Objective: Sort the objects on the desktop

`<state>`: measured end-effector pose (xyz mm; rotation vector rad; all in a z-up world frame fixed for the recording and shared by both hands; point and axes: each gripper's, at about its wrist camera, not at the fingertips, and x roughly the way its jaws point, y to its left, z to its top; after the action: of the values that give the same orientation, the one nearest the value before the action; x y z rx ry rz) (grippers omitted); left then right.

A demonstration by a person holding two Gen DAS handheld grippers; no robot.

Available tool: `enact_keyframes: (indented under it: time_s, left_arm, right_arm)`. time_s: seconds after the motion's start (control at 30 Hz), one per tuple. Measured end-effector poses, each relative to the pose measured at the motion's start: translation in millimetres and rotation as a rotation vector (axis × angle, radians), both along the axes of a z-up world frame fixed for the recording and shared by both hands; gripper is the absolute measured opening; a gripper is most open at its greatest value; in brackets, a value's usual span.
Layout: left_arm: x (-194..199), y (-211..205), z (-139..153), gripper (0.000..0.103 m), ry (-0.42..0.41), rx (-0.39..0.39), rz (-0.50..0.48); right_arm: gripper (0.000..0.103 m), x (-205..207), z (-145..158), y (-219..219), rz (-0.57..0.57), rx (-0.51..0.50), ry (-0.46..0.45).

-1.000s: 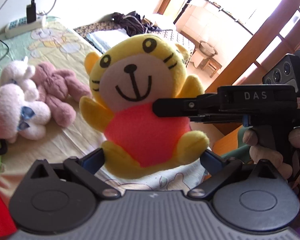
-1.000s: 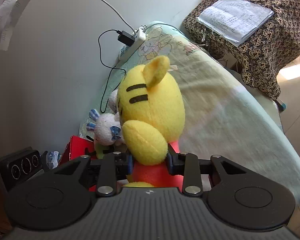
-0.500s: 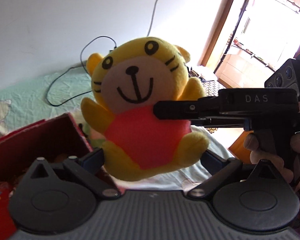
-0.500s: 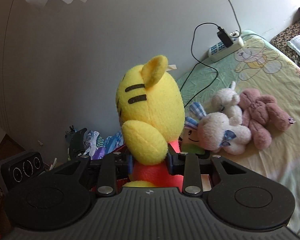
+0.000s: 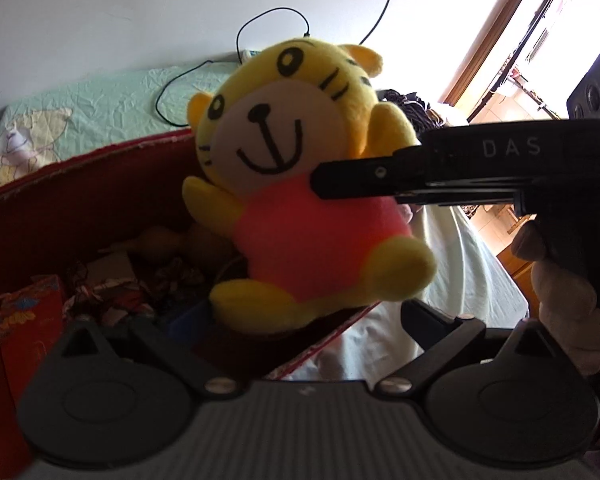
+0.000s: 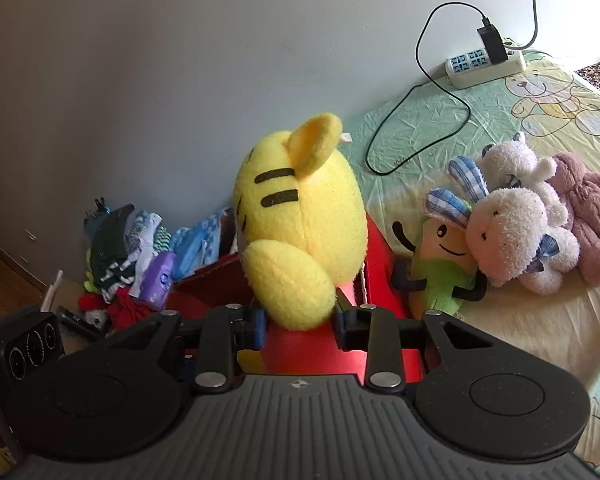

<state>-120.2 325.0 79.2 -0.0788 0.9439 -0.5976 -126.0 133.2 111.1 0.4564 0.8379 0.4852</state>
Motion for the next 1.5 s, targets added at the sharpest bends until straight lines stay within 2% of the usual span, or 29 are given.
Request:
enact_keyframes:
  time_s: [0.23,0.37,0.43,0.53,0.77,0.83,0.9,1.0,1.17,1.27,1.33,1.37,1.4,1.5]
  left_arm:
    - [0.4,2.6,-8.3,0.101,0.004,0.002,-0.035]
    - [2.7,-0.2,-13.5,0.1,0.009,0.05,-0.028]
    - [6.5,3.0,-14.9,0.1,0.029,0.05,-0.027]
    - [10.0,6.9,-19.8,0.1,0.054,0.022,-0.022]
    - [23.9,10.0,-33.6,0.103,0.06,0.023,-0.029]
    - [23.4,9.1,-33.4,0.102,0.056,0.029,-0.031]
    - [22.3,7.3,-31.7,0.102,0.047,0.041,-0.03]
    - [20.5,5.1,-27.7,0.102,0.035,0.052,-0.025]
    - [13.7,10.2,-14.4,0.102,0.002,0.018,-0.026]
    - [12.6,6.8,-15.8,0.102,0.016,0.011,-0.034]
    - [13.4,1.9,-19.2,0.102,0.028,0.027,-0.037]
    - [13.5,-0.8,-21.4,0.102,0.031,0.033,-0.039]
    - [13.5,-2.5,-22.5,0.101,0.036,0.033,-0.043]
    - [13.2,-6.8,-25.0,0.101,0.043,0.038,-0.053]
  right_arm:
    - [0.036,14.5,-1.6,43.5,0.054,-0.233,0.064]
    - [0.035,19.5,-9.7,61.6,0.064,-0.323,0.067]
    - [0.036,24.8,-18.3,65.3,0.057,-0.348,0.086]
    - [0.036,32.6,-30.8,64.1,0.043,-0.346,0.126]
    - [0.036,32.6,-32.5,64.0,0.048,-0.326,0.107]
    - [0.039,31.0,-33.2,59.0,0.038,-0.281,0.105]
    - [0.05,28.8,-32.2,56.0,0.028,-0.261,0.1]
    - [0.05,22.8,-28.6,52.6,0.013,-0.243,0.087]
    - [0.05,7.4,-18.8,39.0,-0.022,-0.187,0.032]
    - [0.043,1.0,-16.0,29.6,-0.042,-0.151,0.0]
    - [0.039,0.0,-19.7,26.1,-0.05,-0.132,0.011]
    - [0.031,-0.4,-22.6,24.6,-0.052,-0.122,0.023]
    - [0.028,-0.8,-25.7,23.1,-0.054,-0.108,0.038]
    - [0.027,-6.2,-32.3,17.3,-0.087,-0.075,0.053]
